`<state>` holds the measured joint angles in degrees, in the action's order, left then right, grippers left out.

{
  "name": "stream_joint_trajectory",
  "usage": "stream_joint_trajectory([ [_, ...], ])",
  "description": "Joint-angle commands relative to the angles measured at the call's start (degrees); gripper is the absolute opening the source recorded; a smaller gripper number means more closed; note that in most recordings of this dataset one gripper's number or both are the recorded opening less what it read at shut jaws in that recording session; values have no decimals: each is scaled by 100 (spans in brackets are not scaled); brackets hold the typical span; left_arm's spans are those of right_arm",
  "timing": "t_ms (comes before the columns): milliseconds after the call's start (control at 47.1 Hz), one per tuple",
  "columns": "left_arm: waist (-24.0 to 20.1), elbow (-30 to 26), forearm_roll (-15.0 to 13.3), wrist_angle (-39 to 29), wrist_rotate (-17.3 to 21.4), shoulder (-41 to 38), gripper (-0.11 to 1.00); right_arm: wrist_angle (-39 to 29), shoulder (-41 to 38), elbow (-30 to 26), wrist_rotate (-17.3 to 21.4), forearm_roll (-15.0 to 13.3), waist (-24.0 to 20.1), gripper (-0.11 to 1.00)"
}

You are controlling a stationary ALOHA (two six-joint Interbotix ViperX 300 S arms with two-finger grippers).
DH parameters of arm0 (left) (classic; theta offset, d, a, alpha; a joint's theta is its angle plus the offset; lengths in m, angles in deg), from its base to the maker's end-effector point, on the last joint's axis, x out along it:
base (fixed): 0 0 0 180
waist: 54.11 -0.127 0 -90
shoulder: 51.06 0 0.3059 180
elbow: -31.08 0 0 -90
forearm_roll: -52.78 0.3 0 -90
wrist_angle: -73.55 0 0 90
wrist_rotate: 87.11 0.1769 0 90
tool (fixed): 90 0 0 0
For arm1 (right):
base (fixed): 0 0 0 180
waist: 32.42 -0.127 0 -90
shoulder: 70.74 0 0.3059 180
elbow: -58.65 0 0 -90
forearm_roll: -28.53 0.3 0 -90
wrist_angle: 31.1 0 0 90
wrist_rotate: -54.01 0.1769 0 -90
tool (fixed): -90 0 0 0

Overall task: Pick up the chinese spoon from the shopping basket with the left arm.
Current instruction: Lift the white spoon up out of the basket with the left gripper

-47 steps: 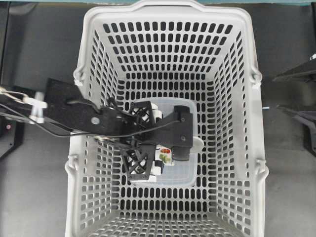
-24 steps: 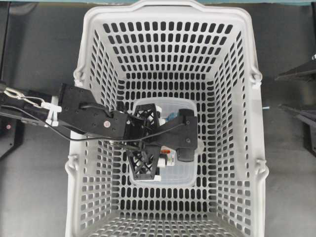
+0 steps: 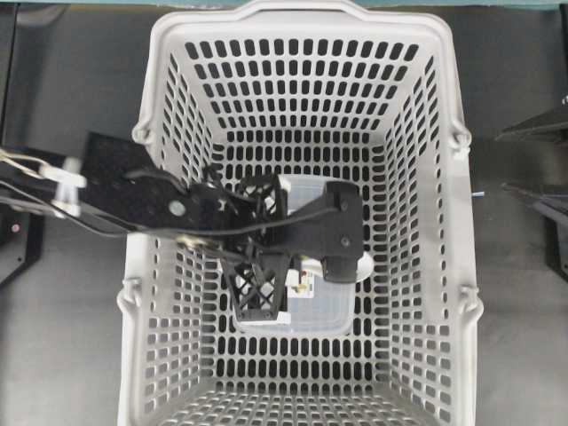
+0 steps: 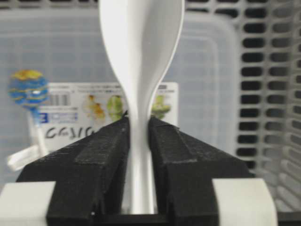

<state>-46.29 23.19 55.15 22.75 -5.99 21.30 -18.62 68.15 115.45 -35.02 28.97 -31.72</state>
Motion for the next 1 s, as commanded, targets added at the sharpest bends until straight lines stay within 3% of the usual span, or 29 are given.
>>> stream_joint_trajectory([
  [0,26,-527,18,-352,9,334,12,35,-26,-44,0,18,18,64],
  [382,44,-1872,18,-1564,97,492,12,35,-18,-44,0,18,9,64],
  [509,44,-1986,18,-1846,88,396,12,44,-18,-44,0,18,18,64],
  [976,44,-1890,18,-1846,88,343,12,62,9,-44,0,18,9,64],
])
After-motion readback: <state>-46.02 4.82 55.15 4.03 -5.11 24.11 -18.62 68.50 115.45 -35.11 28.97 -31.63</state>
